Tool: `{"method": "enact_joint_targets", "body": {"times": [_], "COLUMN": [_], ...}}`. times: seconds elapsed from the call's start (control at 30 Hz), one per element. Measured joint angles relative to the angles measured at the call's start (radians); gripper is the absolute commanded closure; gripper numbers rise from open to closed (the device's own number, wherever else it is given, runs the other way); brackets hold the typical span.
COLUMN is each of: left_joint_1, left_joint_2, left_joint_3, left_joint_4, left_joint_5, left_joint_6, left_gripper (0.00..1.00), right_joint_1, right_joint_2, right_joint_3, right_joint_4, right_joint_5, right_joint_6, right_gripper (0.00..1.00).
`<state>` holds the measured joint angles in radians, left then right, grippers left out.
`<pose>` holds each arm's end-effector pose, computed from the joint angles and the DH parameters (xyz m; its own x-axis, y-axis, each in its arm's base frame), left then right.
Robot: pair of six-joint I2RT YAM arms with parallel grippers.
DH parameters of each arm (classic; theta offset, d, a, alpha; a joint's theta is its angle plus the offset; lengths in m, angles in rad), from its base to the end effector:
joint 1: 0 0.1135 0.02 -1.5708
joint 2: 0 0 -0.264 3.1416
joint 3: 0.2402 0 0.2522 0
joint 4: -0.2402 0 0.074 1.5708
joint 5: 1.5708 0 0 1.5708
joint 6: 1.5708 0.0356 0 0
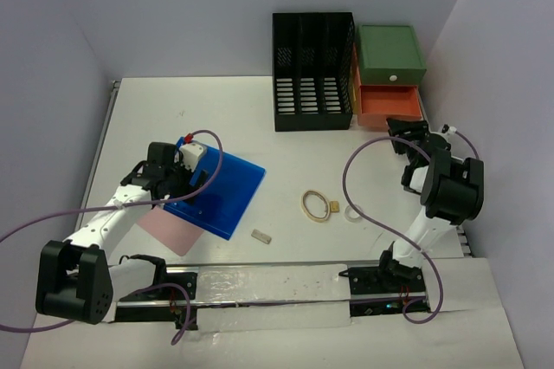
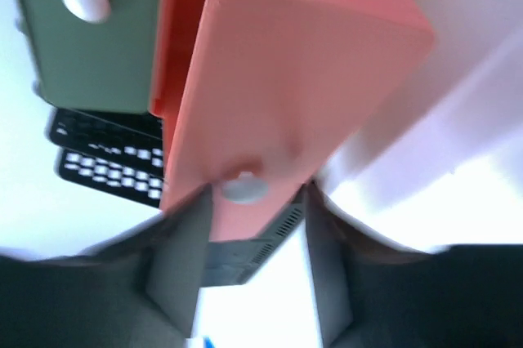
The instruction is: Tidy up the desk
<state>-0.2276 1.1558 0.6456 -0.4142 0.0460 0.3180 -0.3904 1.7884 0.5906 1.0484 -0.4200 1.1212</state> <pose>0.2165 -0.0518 0.2004 -0.6598 0.4734 -0.5836 0.4829 0.8621 0.1535 0.3083 -0.1112 0.1492 -0.0827 0.9233 -0.3751 0.1129 0.3826 0.9170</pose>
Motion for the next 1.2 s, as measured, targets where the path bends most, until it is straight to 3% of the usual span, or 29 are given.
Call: {"method": "enact_joint_targets", "body": {"times": [0.2,0.37,0.53,0.67,0.83,1.0,1.2], "left_joint_1": [0.0,0.0,0.0,0.0,0.0,0.008,0.024], "left_joint_2": [-0.016,-0.031,-0.049,-0.069,-0.079,-0.082,-0.091], "left_joint_3": [0.0,0.0,0.0,0.0,0.0,-0.001,-0.011], "left_joint_4": [0.0,0.002,0.006,0.009,0.014,0.016,0.021], "left_joint_5": [0.0,-0.001,-0.013,-0.021,-0.031,-0.034,-0.037], "left_joint_6": [0.0,0.0,0.0,-0.001,-0.002,-0.005,-0.01], "left_gripper": [0.01,0.01,0.01,0.01,0.01,0.01,0.01], "right_joint_1": [0.0,0.028,0.163,0.451,0.882,1.263,1.552], "right_joint_2": [-0.149,-0.444,-0.777,-0.899,-0.86,-0.733,-0.42], "right_joint_3": [-0.058,-0.077,-0.071,-0.016,0.091,0.14,0.247], "right_joint_4": [-0.177,-0.484,-0.749,-0.925,-1.105,-1.216,-1.302], "right_joint_5": [0.009,0.111,0.228,0.306,0.342,0.383,0.456], "right_joint_6": [-0.079,-0.222,-0.393,-0.549,-0.74,-0.851,-0.9], "right_gripper": [0.3,0.31,0.32,0.32,0.32,0.32,0.31]}}
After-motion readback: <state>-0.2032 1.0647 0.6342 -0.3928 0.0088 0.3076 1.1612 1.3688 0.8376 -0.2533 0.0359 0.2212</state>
